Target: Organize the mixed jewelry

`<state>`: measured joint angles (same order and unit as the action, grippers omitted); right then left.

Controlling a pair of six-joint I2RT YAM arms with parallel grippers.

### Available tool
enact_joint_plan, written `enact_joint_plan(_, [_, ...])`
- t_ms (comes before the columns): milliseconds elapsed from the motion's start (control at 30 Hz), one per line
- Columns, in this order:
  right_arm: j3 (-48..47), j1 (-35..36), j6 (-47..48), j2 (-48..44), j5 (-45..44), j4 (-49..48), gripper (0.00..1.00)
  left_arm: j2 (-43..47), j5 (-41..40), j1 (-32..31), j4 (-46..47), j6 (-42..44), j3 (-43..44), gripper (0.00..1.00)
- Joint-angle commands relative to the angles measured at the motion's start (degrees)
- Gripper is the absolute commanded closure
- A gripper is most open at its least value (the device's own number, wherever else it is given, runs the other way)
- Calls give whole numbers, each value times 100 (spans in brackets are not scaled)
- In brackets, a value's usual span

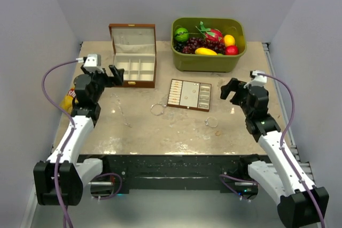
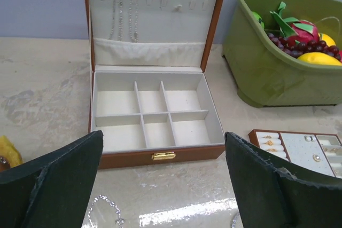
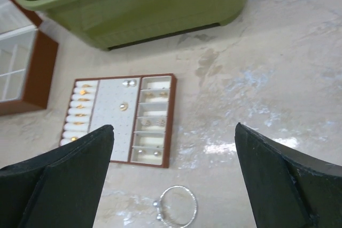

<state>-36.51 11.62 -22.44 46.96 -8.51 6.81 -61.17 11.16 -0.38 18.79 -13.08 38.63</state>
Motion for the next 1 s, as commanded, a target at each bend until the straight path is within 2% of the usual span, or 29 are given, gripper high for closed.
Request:
enact_joint_plan(0, [-233, 16, -515, 93, 833, 164, 1, 298, 49, 38, -647, -458, 222, 0])
enact_joint_plan(67, [-444, 16, -621, 426, 1053, 128, 1, 316, 596, 38, -762, -266, 407, 0])
enact_joint_plan(100, [-532, 120, -700, 559, 1001, 102, 1, 281, 502, 38, -893, -274, 704, 0])
enact_joint_plan(167, [-953, 366, -709, 1040, 721, 180, 1, 106, -390, 38, -2337, -1053, 1127, 0])
enact_joint_plan(200, [-1146, 785, -718, 1243, 424, 346, 1, 18, -1091, 38, -2849, -1169, 1564, 0])
enact_joint_plan(233, [-1530, 1016, -692, 1419, -49, 400, 1, -122, -1307, 38, -3176, -796, 1690, 0])
enact_joint_plan(333, [-2391, 1702, -640, 2350, -702, 540, 1, -263, -1765, 38, -3293, -538, 1858, 0])
enact_joint_plan(500, [-3554, 2379, -473, 3940, -1021, 612, 1, -501, -1941, 38, -3459, -502, 1902, 0])
enact_joint_plan(667, [-4442, 2749, -551, 4900, -776, 321, 1, -212, -2503, 38, -3417, -415, 1675, 0])
enact_joint_plan(967, [-6077, 3118, -1016, 6597, -889, 462, 1, -9, -2557, 38, -3320, -546, 1507, 0])
